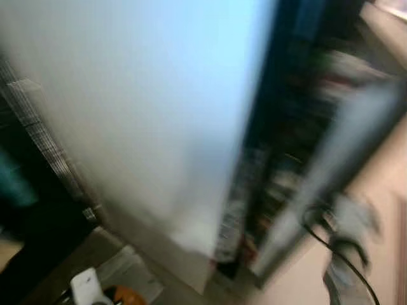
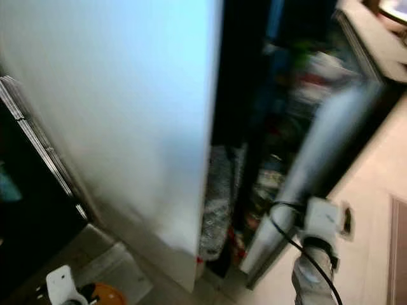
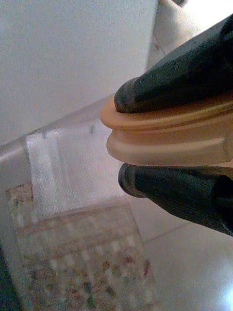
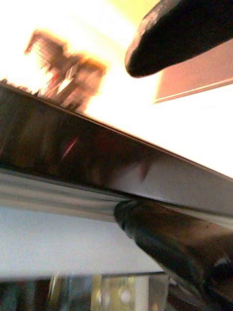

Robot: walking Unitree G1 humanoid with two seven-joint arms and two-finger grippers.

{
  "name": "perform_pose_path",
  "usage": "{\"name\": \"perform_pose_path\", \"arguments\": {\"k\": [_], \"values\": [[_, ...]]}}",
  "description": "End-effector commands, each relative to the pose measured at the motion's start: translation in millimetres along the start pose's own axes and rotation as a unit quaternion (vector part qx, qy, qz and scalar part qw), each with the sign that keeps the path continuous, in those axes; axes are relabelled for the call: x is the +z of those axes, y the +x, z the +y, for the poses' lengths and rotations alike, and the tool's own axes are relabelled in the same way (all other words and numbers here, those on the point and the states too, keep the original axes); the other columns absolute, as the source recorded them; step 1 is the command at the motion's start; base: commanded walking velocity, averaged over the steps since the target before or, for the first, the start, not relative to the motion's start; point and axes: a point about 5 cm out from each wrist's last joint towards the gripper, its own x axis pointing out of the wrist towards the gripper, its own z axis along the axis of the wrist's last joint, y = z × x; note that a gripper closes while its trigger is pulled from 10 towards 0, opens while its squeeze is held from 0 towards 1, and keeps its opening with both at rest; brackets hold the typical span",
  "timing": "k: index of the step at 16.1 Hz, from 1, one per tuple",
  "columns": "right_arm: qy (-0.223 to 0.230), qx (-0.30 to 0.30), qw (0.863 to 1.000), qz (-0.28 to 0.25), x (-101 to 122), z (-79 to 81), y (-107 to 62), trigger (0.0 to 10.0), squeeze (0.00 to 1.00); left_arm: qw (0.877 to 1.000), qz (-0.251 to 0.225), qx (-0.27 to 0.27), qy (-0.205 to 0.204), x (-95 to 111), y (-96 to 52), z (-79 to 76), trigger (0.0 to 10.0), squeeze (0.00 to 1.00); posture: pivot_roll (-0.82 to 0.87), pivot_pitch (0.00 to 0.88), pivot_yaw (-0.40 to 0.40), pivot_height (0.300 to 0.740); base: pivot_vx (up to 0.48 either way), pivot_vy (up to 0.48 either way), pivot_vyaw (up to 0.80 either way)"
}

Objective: Restocking fridge

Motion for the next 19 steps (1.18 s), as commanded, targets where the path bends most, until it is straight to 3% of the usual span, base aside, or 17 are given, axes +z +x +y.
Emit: {"name": "perform_pose_path", "arguments": {"k": [1, 4, 8, 10, 12, 13, 15, 16, 19], "values": [[-0.02, -0.18, 0.964, 0.197, -81, -78.1, -27.6, 10.0, 0.0, 1.0, 0.005, 0.009, 0.004, -4, -1.0, 5.4, 10.0, 0.0, -0.15, 0.0, -0.05, 0.74, 0.0, 0.0, 0.0], [-0.02, -0.239, 0.94, 0.241, -100, -100.2, -44.8, 10.0, 0.0, 1.0, 0.009, 0.01, 0.003, -6, -1.6, 6.3, 10.0, 0.0, -0.15, 0.0, -0.049, 0.74, 0.0, 0.0, 0.0], [-0.013, -0.22, 0.941, 0.255, -109, -96.0, -51.1, 10.0, 0.0, 1.0, 0.009, 0.01, 0.004, -7, -1.6, 5.7, 10.0, 0.0, -0.15, 0.0, -0.047, 0.74, 0.0, 0.0, 0.0], [0.044, -0.131, 0.949, 0.283, -118, -66.9, -48.7, 10.0, 0.0, 1.0, 0.007, 0.009, 0.005, -5, -1.2, 4.0, 10.0, 0.0, -0.15, 0.0, -0.046, 0.74, 0.0, 0.0, 0.0], [0.065, -0.01, 0.948, 0.31, -122, -36.0, -50.4, 10.0, 0.0, 1.0, 0.009, 0.01, 0.01, -5, -1.0, 4.1, 10.0, 0.0, -0.16, 0.0, -0.046, 0.74, 0.0, 0.0, 0.0], [0.051, 0.036, 0.945, 0.321, -125, -26.5, -53.3, 10.0, 0.0, 1.0, 0.01, 0.01, 0.011, -5, -0.9, 4.1, 10.0, 0.0, -0.17, 0.0, -0.042, 0.74, 0.0, 0.0, 0.0], [-0.035, 0.138, 0.926, 0.35, -135, -12.4, -64.3, 10.0, 0.0, 1.0, 0.016, 0.011, 0.02, -5, -0.7, 4.0, 10.0, 0.0, -0.17, 0.0, -0.036, 0.74, 0.0, 0.0, 0.0], [-0.044, 0.172, 0.915, 0.363, -138, -8.7, -69.3, 10.0, 0.0, 0.999, 0.019, 0.012, 0.025, -6, -0.8, 4.3, 10.0, 0.0, -0.18, 0.0, -0.034, 0.74, 0.0, 0.0, 0.0], [-0.084, 0.232, 0.886, 0.393, -148, -10.4, -80.4, 10.0, 0.0, 0.999, 0.024, 0.013, 0.033, -6, -0.8, 5.3, 10.0, 0.0, -0.18, 0.0, -0.03, 0.74, 0.0, 0.0, 0.0]]}}
